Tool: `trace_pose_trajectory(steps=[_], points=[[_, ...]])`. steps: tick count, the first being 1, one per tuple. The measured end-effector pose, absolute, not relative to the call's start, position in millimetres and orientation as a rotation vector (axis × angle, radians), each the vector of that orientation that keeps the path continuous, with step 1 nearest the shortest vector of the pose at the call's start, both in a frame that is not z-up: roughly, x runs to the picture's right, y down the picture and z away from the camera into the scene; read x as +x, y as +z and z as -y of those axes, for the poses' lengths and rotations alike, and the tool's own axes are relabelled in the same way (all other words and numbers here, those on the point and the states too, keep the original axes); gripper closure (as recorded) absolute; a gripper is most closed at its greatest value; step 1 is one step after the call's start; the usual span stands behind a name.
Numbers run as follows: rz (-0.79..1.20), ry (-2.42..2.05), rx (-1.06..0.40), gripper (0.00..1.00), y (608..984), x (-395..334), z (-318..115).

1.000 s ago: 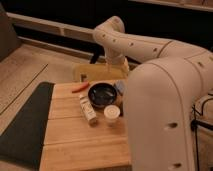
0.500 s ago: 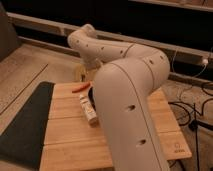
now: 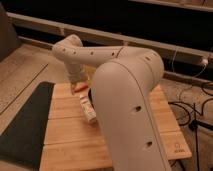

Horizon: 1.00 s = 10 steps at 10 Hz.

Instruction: Move the arm in a circular motion

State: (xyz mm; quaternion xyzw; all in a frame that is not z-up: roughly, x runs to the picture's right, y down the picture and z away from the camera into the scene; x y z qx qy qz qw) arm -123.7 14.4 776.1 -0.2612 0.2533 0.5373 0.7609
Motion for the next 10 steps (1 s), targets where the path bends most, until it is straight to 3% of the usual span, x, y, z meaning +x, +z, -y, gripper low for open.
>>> trace_pose_trajectory(steps=[3, 10], points=[[-0.591, 1.267, -0.527, 0.35, 755, -87, -13], [-0.673, 1.636, -0.233, 0.35, 724, 74, 58]])
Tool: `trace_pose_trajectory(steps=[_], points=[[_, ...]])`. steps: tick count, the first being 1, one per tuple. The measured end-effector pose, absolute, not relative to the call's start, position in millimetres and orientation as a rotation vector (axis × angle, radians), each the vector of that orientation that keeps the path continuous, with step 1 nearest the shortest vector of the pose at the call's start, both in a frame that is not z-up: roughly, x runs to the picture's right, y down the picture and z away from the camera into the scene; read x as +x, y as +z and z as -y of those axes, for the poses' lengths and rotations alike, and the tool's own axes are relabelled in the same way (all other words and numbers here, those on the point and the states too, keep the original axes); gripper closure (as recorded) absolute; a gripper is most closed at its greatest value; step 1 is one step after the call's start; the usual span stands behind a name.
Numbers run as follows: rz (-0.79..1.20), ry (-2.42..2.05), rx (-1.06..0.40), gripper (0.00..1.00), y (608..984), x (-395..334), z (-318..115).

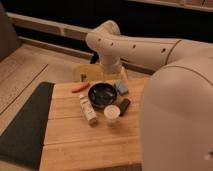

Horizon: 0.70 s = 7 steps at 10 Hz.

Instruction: Move the arm in a circular motion

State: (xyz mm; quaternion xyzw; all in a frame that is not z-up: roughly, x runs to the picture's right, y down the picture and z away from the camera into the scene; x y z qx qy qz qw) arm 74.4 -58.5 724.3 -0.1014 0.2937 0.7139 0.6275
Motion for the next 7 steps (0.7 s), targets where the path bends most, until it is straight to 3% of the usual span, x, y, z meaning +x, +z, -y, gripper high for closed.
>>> trace_pose_trajectory(steps=[3, 7], points=[[-0.662, 1.581, -0.202, 0.35, 755, 72, 99], [-0.571, 1.384, -0.301, 0.35, 808, -26, 120]])
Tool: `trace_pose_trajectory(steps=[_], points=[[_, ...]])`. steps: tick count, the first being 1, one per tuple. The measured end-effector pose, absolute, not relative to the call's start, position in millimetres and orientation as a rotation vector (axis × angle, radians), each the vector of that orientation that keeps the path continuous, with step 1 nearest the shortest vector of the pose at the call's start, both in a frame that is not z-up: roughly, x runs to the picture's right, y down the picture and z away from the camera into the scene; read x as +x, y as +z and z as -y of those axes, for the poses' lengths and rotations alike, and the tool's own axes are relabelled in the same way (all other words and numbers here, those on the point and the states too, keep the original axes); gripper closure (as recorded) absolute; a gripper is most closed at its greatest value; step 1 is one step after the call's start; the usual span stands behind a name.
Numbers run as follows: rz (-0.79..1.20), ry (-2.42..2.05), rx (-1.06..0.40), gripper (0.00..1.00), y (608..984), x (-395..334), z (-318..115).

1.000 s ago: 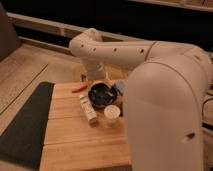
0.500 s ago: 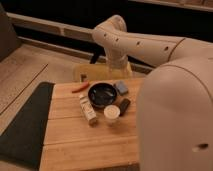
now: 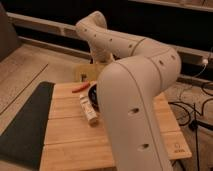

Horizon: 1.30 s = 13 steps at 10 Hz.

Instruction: Move the arm in a circular motion

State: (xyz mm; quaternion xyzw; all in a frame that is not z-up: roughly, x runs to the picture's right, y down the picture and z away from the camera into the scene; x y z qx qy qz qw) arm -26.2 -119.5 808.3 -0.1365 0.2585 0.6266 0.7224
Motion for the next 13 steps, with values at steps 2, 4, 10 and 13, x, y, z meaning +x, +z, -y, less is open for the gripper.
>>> trace_pose_trajectory(steps=[2, 4, 10, 13], points=[[-0.538, 1.275, -0.371, 0.35, 820, -76, 105], [-0.498, 1.175, -0.462, 0.35, 814, -130, 75], [-0.495, 1.105, -0.471, 0.35, 776, -150, 22], [-0.534, 1.218, -0.369, 0.35, 756, -99, 36]])
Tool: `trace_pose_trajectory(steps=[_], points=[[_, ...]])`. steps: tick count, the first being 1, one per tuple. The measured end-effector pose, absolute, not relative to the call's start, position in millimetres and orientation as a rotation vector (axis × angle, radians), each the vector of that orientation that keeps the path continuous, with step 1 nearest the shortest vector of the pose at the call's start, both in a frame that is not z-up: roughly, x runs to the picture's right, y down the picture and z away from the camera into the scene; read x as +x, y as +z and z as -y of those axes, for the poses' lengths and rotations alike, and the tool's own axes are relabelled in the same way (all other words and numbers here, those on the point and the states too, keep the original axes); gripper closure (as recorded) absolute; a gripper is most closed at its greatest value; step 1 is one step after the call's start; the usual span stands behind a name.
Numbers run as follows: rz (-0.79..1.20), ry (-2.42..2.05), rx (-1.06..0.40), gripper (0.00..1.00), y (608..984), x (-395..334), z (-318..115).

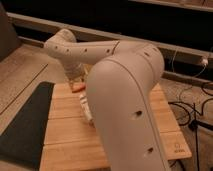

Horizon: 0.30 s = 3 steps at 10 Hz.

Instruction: Move the arm in a circular motion

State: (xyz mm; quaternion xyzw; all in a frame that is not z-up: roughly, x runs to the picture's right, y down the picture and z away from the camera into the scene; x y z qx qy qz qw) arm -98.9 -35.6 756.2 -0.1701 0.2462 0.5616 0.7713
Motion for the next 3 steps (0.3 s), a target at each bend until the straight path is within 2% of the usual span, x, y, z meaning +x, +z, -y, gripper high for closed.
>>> trace_pose_trajectory(steps=[3], points=[[-0.55, 1.41, -0.271, 0.35, 737, -35, 60]])
